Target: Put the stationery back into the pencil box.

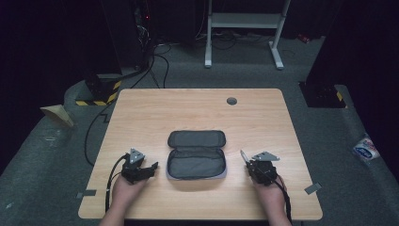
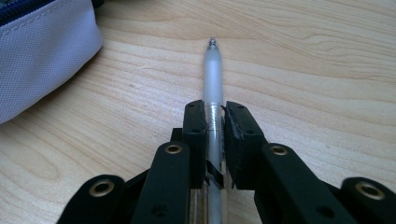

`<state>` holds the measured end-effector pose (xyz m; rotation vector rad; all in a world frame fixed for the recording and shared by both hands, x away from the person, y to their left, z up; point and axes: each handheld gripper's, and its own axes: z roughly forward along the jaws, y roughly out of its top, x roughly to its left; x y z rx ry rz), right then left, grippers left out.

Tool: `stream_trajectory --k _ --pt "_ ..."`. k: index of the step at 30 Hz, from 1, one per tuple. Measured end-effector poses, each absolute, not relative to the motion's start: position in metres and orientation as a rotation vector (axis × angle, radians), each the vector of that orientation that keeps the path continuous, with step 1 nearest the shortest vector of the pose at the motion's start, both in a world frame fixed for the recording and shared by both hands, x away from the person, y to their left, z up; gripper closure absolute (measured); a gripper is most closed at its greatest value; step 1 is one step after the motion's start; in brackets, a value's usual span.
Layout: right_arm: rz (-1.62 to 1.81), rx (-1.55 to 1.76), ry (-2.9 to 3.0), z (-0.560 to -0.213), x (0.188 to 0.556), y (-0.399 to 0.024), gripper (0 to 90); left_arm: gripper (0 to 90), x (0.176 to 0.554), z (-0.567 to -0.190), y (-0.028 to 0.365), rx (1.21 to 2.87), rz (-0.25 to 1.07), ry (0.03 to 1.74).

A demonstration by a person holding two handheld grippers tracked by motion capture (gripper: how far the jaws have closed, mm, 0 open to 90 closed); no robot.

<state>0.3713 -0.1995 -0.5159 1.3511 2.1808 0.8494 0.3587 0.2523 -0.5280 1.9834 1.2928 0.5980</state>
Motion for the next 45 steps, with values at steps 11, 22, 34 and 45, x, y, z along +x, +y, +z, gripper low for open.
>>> stream_trajectory --k 11,22,34,45 --pt "0.884 1.341 2.170 -0.510 0.369 -0.201 78.5 31.9 0.359 -0.528 0.252 1.984 0.594 1.292" --pt "0.964 1.278 2.150 -0.495 0.363 -0.195 78.5 31.9 0.359 -0.528 0.252 1.985 0.595 1.290" --pt "1.017 1.237 2.129 -0.483 0.359 -0.192 78.5 31.8 0.359 -0.528 0.252 1.982 0.597 1.287" --pt "1.028 1.221 2.114 -0.478 0.357 -0.195 78.5 31.8 0.359 -0.528 0.252 1.982 0.596 1.286"
